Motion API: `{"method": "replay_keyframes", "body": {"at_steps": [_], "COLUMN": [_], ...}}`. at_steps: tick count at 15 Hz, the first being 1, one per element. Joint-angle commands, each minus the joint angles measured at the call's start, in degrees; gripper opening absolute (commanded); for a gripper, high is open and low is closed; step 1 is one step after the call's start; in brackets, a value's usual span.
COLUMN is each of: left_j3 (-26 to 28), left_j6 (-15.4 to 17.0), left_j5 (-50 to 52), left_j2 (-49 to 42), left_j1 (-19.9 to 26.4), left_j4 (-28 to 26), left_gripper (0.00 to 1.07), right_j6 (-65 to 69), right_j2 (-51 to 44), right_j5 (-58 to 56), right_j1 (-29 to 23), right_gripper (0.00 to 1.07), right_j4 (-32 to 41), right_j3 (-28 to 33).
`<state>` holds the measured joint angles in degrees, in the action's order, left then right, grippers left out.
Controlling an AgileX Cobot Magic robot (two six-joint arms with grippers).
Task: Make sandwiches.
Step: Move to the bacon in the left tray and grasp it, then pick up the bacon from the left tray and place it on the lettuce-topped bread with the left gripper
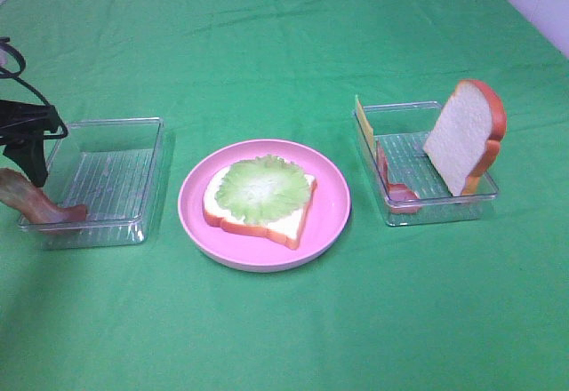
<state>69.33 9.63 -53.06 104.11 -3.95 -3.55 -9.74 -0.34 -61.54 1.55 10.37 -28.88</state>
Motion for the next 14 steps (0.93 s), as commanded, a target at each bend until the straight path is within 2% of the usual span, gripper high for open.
{"method": "replay_keyframes", "body": {"at_steps": [1,4,5,8,10,11,12,13,14], "left_j3": [-0.5,-0.3,-0.3,-0.1,-0.1,-0.1,-0.1,-0.1,-0.1], "left_j6": [0.3,-0.3,-0.3,-0.3,-0.3,-0.3,-0.3,-0.3,-0.3], "left_j5": [0.9,1.9,1.9,2.1,2.5,3.3,3.7,3.7,4.3], "left_j2": [1.0,3.4,3.4,3.5,3.8,3.8,3.8,3.8,3.8], "left_j1": [-0.1,-0.1,-0.1,-0.1,-0.1,-0.1,-0.1,-0.1,-0.1], "left_j4": [-0.9,-0.9,-0.9,-0.9,-0.9,-0.9,-0.9,-0.9,-0.9], "left_gripper": [0.69,0.59,0.59,0.44,0.3,0.17,0.1,0.1,0.01], "right_j6": [-0.7,-0.7,-0.7,-0.7,-0.7,-0.7,-0.7,-0.7,-0.7], "right_j2": [-0.9,-0.9,-0.9,-0.9,-0.9,-0.9,-0.9,-0.9,-0.9], "right_j5": [0.3,0.3,0.3,0.3,0.3,0.3,0.3,0.3,0.3], "right_j1": [0.5,0.5,0.5,0.5,0.5,0.5,0.5,0.5,0.5], "right_gripper": [0.76,0.76,0.76,0.76,0.76,0.76,0.76,0.76,0.76], "right_j4": [0.1,0.1,0.1,0.1,0.1,0.1,0.1,0.1,0.1], "right_j3": [0.1,0.1,0.1,0.1,0.1,0.1,0.1,0.1,0.1]}}
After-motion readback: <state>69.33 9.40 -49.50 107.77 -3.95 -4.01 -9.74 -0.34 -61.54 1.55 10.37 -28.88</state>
